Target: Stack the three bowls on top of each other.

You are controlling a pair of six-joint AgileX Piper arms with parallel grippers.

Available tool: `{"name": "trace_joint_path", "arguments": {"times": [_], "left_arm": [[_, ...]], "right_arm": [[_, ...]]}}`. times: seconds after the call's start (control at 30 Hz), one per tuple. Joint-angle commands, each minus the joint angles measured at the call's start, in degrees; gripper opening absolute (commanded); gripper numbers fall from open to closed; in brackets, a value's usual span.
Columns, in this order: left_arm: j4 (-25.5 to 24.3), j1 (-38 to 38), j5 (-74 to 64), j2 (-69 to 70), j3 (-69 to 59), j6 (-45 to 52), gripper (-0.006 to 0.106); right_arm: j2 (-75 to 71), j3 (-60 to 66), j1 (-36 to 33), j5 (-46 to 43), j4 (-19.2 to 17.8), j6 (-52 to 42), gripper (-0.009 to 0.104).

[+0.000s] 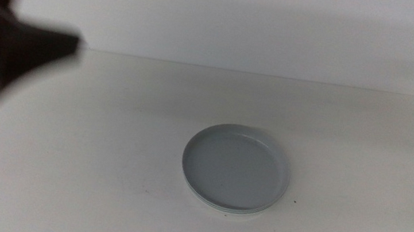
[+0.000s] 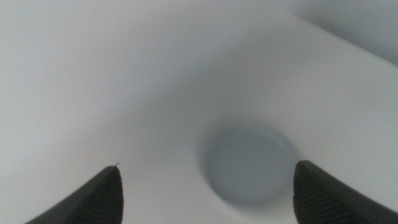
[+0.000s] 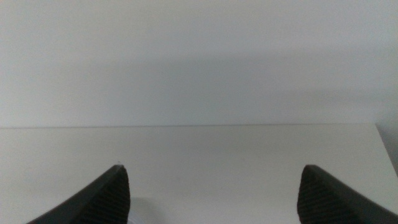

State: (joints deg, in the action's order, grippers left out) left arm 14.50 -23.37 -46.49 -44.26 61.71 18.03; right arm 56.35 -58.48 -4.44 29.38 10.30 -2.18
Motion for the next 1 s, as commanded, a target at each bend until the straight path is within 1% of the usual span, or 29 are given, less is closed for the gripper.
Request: {"name": "trace_joint_path", "arguments": {"times": [0.0, 0.07, 0.13, 0.27, 0.37, 0.5, 0.57, 0.67, 0.97], "left_arm": [[-2.79, 2.52, 9.64, 3.27, -1.88, -0.32, 0.094], [-3.5, 6.53, 19.53, 6.19, -4.94, -0.32, 0.094], [-3.47, 11.28, 25.72, 8.16, -7.45, -0.32, 0.094], [-2.78, 20.43, 28.06, 12.1, -12.55, -0.32, 0.094], [0.13, 24.78, 28.06, 16.11, -16.8, -0.32, 0.094], [0.11, 25.57, 27.52, 21.31, -22.6, -0.32, 0.094], [-1.7, 25.57, 25.92, 23.85, -24.75, -0.32, 0.094], [-3.09, 25.57, 24.98, 26.61, -26.78, -0.32, 0.094], [-3.57, 25.57, 25.34, 28.01, -28.0, -0.32, 0.094]], "right_arm": [[-1.67, 0.35, 0.48, 0.35, -0.07, -0.24, 0.093], [-2.22, 0.35, 0.48, 0.35, 0.08, -0.24, 0.093], [-2.33, 0.23, 0.48, 0.35, 0.5, -0.24, 0.093], [-2.33, 0.23, 0.48, 0.45, 0.63, -0.24, 0.093], [-2.33, 0.23, 0.48, 0.45, 0.63, -0.24, 0.093], [-2.33, 0.23, 0.48, 0.45, 0.63, -0.24, 0.093], [-2.33, 0.23, 0.48, 0.51, 0.63, -0.24, 0.093], [-2.33, 0.23, 0.48, 0.51, 0.63, -0.24, 0.093], [-2.33, 0.23, 0.48, 0.51, 0.63, -0.24, 0.093]]}}
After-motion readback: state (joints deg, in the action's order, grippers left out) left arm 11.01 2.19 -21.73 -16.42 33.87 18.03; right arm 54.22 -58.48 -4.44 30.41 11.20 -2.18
